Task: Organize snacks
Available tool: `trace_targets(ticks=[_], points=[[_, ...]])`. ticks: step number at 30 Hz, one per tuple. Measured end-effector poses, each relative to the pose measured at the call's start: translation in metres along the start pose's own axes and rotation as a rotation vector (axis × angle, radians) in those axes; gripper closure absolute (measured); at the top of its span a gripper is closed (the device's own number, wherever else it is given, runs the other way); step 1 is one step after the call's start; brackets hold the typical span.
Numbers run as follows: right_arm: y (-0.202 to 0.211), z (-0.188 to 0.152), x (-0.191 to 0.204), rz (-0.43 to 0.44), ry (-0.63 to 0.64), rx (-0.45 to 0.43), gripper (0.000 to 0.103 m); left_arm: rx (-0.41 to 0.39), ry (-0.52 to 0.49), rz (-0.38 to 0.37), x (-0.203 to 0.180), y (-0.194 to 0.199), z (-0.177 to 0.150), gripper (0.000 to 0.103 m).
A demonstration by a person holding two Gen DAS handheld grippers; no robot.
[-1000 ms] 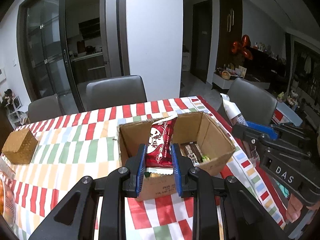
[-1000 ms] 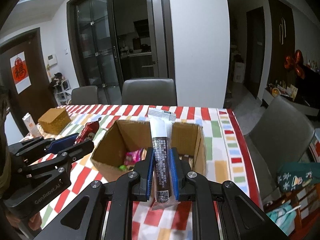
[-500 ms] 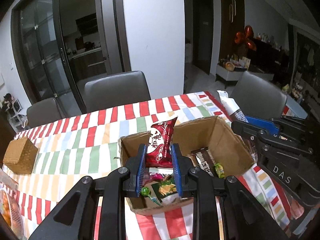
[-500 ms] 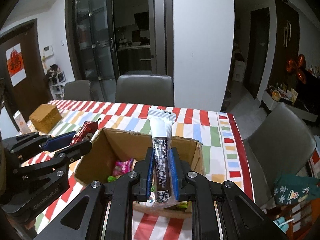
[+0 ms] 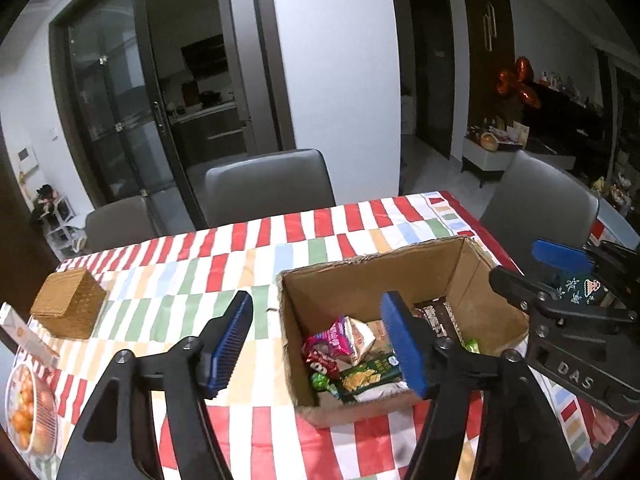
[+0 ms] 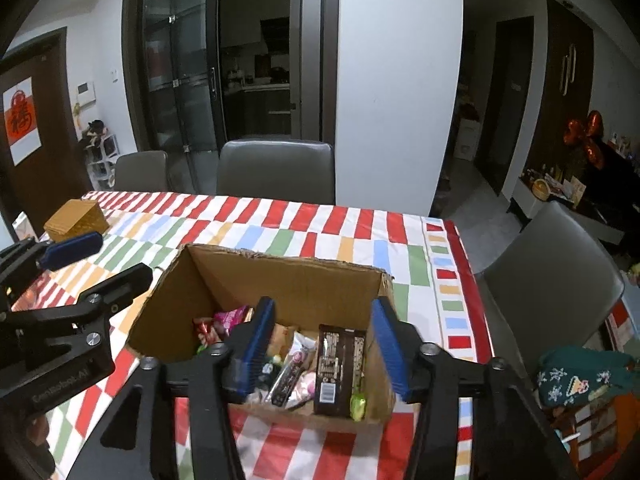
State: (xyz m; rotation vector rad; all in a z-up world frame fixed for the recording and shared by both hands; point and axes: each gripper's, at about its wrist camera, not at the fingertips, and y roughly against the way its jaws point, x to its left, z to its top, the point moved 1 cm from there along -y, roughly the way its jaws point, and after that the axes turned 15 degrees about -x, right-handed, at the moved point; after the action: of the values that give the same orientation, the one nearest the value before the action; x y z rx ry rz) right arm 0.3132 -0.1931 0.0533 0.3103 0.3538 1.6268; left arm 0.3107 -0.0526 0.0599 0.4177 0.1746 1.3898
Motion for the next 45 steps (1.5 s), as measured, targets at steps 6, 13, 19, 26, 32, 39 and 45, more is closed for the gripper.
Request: trace_targets(ticks=[6, 13, 19, 26, 32, 39, 45], points=[[0.040, -0.010, 0.003, -0.006, 0.002, -0.046, 0.033, -0.039, 0.026, 0.011, 0.002, 0.037, -0.010, 0.018], [0.092, -0.028, -0.001, -0.037, -0.016, -0.104, 0.024, -0.086, 0.016, 0.028, -0.005, 0.084, -0.028, 0.008], [0.125, -0.043, -0.007, -0.065, -0.064, -0.126, 0.021, -0.140, 0.033, 0.033, -0.006, 0.122, -0.042, 0.000], [0.160, -0.060, -0.001, -0.073, -0.051, -0.160, 0.019, -0.170, 0.042, 0.032, -0.010, 0.156, -0.060, 0.000], [0.183, -0.073, 0.005, -0.060, -0.050, -0.180, 0.018, -0.191, 0.043, 0.040, -0.012, 0.180, -0.071, 0.000], [0.200, -0.080, 0.008, -0.057, -0.046, -0.198, 0.016, -0.190, 0.052, 0.033, -0.015, 0.196, -0.081, 0.000], [0.208, -0.086, 0.006, -0.060, -0.066, -0.203, 0.016, -0.186, 0.049, 0.035, -0.017, 0.201, -0.087, 0.000]])
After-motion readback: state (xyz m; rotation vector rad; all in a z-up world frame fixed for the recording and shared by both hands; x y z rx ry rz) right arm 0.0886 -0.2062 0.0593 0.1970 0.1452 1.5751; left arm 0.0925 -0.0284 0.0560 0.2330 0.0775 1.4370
